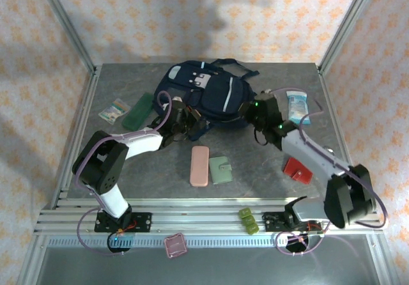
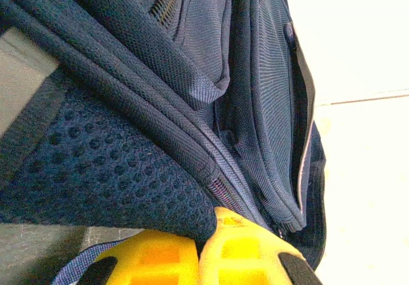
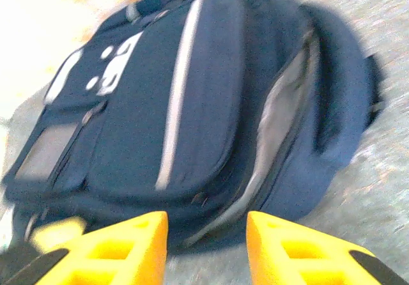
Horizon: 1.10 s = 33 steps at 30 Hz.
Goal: Pack the student bag
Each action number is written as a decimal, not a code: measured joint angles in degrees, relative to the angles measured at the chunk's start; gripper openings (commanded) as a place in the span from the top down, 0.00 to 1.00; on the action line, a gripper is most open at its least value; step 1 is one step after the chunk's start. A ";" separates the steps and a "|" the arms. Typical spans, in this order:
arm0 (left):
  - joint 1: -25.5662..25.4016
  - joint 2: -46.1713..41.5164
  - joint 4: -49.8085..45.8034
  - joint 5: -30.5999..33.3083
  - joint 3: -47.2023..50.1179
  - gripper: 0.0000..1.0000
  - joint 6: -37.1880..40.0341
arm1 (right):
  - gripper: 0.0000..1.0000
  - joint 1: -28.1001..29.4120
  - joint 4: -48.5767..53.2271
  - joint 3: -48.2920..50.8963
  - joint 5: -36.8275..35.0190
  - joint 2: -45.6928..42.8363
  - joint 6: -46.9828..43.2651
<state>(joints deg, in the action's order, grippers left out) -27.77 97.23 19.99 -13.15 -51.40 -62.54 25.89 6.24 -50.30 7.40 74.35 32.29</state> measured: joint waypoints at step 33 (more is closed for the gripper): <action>-0.28 -0.15 -3.08 -2.67 -5.92 1.00 -2.60 | 0.64 14.21 -24.55 -4.50 -9.07 23.39 -5.79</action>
<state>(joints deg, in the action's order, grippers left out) -28.05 97.08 16.91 -15.81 -57.32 -65.14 40.10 -18.31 -54.81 -1.67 97.73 26.50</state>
